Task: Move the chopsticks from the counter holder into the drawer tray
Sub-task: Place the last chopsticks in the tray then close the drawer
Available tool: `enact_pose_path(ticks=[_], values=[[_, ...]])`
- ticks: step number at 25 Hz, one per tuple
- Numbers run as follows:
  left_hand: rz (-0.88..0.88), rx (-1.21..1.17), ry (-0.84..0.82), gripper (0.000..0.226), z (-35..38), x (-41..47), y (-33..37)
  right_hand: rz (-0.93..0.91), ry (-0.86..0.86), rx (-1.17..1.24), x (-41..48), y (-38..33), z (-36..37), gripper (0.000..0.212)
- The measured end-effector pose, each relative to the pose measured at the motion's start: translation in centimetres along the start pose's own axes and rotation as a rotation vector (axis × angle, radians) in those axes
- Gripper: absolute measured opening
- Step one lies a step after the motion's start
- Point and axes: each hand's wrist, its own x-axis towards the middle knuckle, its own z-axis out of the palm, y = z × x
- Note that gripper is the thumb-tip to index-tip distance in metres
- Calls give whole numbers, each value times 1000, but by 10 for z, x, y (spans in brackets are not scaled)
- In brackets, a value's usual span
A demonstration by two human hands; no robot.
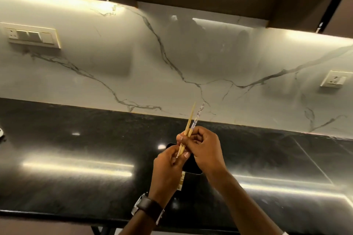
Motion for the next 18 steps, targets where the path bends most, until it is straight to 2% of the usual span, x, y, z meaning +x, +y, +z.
enact_pose_path(ticks=[3,7,10,12,15,17,18], values=[[62,51,-17,8,6,-11,4,59,-54,-45,-7,-18,-28,15],[14,-38,-193,16,8,-21,5,72,-136,20,-9,-37,-65,17],[89,164,-262,17,10,-25,-3,128,-106,43,-14,-40,-73,23],[132,352,-285,24,7,-27,-12,199,16,122,-17,-41,-75,23],[189,506,-294,31,-7,-38,-32,192,412,325,-19,-41,-89,15],[75,312,-240,28,-15,-49,-43,119,620,494,-25,-39,-103,11],[-31,166,-193,29,-16,-53,-42,112,640,608,-31,-36,-106,10]])
